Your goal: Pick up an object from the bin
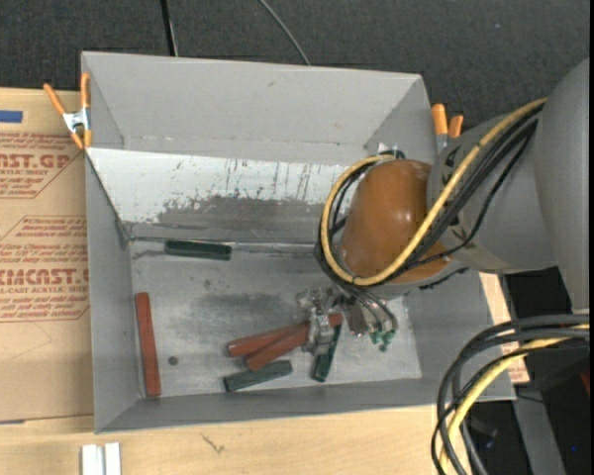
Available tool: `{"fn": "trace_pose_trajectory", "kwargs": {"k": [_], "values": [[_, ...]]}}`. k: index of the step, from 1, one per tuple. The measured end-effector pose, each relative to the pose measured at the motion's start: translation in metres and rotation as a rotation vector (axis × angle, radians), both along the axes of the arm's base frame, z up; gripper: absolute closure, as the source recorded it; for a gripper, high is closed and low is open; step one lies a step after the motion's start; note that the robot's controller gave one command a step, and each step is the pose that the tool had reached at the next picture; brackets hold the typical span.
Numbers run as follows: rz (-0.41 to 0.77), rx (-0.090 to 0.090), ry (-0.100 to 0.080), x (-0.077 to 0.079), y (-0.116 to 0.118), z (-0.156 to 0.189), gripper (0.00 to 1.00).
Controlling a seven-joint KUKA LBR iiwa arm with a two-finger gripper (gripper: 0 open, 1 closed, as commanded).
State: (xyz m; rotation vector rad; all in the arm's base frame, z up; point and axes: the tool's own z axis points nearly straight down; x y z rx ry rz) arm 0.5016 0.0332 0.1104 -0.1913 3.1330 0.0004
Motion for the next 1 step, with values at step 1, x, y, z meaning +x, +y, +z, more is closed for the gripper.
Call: {"fn": "trace_pose_trajectory", "kwargs": {"k": [1], "values": [[0.000, 0.000, 0.001, -0.0007, -0.0001, 0.0064, 1.00]]}}
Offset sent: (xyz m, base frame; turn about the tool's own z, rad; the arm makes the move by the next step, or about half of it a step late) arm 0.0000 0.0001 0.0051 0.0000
